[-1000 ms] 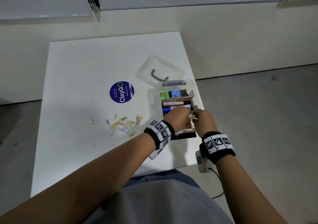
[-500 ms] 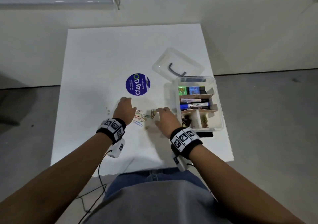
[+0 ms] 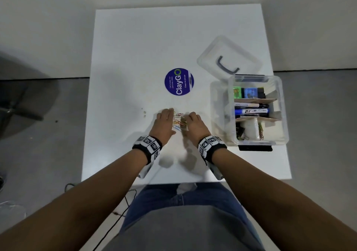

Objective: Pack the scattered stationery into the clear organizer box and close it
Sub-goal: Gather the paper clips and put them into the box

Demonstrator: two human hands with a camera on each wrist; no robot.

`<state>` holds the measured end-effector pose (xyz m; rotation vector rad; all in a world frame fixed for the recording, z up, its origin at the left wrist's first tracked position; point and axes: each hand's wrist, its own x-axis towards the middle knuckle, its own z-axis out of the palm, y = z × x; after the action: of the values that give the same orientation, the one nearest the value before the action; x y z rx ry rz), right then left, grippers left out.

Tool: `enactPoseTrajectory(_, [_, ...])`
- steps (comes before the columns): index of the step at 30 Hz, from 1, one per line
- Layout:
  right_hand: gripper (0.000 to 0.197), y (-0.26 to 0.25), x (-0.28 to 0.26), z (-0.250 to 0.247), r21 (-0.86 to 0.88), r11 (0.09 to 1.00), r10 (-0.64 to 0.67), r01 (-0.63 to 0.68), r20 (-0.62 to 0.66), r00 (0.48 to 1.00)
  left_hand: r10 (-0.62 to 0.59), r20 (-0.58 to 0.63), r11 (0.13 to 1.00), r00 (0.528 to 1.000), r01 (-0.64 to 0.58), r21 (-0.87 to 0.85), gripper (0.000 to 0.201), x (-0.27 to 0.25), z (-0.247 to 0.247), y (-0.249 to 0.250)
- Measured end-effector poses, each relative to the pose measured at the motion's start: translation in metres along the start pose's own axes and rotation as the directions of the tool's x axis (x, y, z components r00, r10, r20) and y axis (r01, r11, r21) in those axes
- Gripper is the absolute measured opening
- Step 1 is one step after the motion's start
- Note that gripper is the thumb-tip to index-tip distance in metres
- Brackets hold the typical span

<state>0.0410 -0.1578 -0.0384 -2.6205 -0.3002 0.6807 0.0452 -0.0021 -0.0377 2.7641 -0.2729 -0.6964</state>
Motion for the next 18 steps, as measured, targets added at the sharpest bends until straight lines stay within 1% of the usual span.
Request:
enactPoseTrajectory(2, [0.043, -0.006, 0.005, -0.002, 0.019, 1.0, -0.01, 0.01, 0.001, 1.0, 0.042, 0.014, 0.999, 0.999, -0.042, -0.014, 0.082, 0.01, -0.005, -0.004])
enactPoseTrajectory(4, [0.038, -0.01, 0.008, -0.004, 0.004, 1.0, -0.008, 0.008, 0.008, 1.0, 0.097, 0.013, 0.995, 0.995, -0.097, -0.02, 0.064, 0.018, -0.007, -0.004])
enactPoseTrajectory(6, [0.035, -0.013, 0.008, -0.007, -0.017, 1.0, 0.013, -0.013, 0.016, 1.0, 0.137, 0.0, 0.99, 0.991, -0.137, -0.021, 0.049, 0.023, -0.007, -0.004])
enactPoseTrajectory(8, [0.035, -0.012, 0.008, -0.008, -0.055, 0.998, 0.025, -0.024, 0.024, 0.999, 0.145, -0.006, 0.989, 0.989, -0.145, 0.008, 0.038, 0.025, -0.007, -0.004])
enactPoseTrajectory(11, [0.033, -0.01, 0.007, -0.013, -0.063, 0.996, 0.056, -0.056, 0.003, 0.998, 0.144, 0.002, 0.988, 0.99, -0.144, 0.06, 0.029, 0.027, -0.007, -0.004])
enactPoseTrajectory(14, [0.033, -0.006, 0.01, -0.019, -0.073, 0.991, 0.114, -0.111, 0.029, 0.993, 0.129, 0.023, 0.988, 0.991, -0.13, 0.079, 0.023, 0.029, -0.01, -0.002])
enactPoseTrajectory(18, [0.03, -0.001, 0.012, -0.03, 0.011, 0.978, 0.21, -0.209, -0.015, 0.978, 0.086, 0.038, 0.994, 0.996, -0.088, 0.059, 0.02, 0.031, -0.015, 0.001])
